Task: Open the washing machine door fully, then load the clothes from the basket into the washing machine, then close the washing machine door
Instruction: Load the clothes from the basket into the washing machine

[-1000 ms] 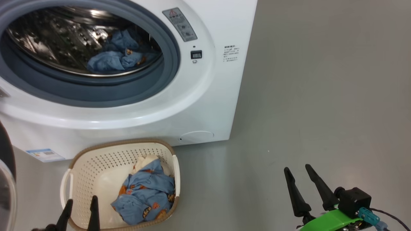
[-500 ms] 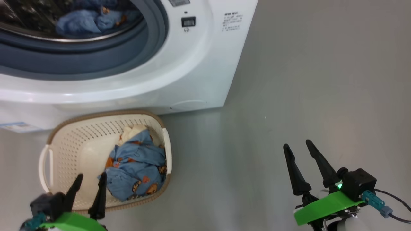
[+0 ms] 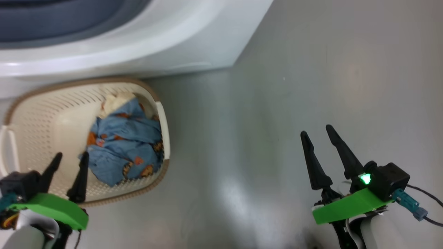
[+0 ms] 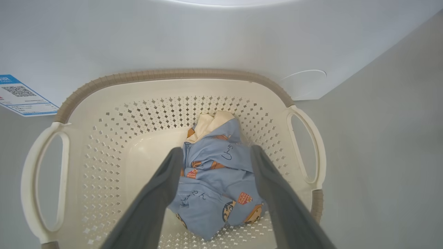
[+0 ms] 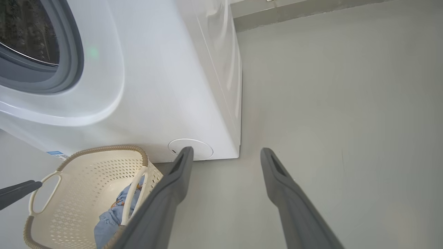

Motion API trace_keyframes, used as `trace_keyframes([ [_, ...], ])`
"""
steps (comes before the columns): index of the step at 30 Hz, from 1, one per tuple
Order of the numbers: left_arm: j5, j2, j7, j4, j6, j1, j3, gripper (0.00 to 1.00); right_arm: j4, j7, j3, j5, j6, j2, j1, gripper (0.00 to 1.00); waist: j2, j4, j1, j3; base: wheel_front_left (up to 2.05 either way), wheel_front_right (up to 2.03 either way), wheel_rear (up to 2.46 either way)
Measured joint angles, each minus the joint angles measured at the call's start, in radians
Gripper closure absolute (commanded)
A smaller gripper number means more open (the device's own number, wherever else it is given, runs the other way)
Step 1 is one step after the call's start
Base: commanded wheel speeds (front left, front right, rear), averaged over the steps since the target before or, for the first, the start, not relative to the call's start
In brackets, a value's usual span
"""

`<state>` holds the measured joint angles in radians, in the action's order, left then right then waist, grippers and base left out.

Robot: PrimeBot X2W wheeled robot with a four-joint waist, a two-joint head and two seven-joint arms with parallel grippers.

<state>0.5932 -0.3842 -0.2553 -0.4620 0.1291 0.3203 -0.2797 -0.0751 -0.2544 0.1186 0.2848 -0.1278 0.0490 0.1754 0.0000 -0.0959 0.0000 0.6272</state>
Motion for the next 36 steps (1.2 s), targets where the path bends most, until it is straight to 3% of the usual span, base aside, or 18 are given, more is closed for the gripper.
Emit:
trace_keyframes([
  [18, 0.135, -0.207, 0.0, -0.058, 0.0, 0.183, -0.259, 0.0, 0.034, 0.0, 0.063, 0.069, 0.0, 0.0, 0.056, 0.0, 0.0, -0.078, 0.0, 0.238, 0.0, 0.0, 0.0],
  [36, 0.198, -0.356, 0.0, -0.094, 0.0, 0.316, -0.44, 0.0, 0.064, 0.0, 0.104, 0.137, 0.0, -0.001, 0.074, 0.0, 0.0, -0.166, 0.0, 0.362, 0.0, 0.0, 0.0],
])
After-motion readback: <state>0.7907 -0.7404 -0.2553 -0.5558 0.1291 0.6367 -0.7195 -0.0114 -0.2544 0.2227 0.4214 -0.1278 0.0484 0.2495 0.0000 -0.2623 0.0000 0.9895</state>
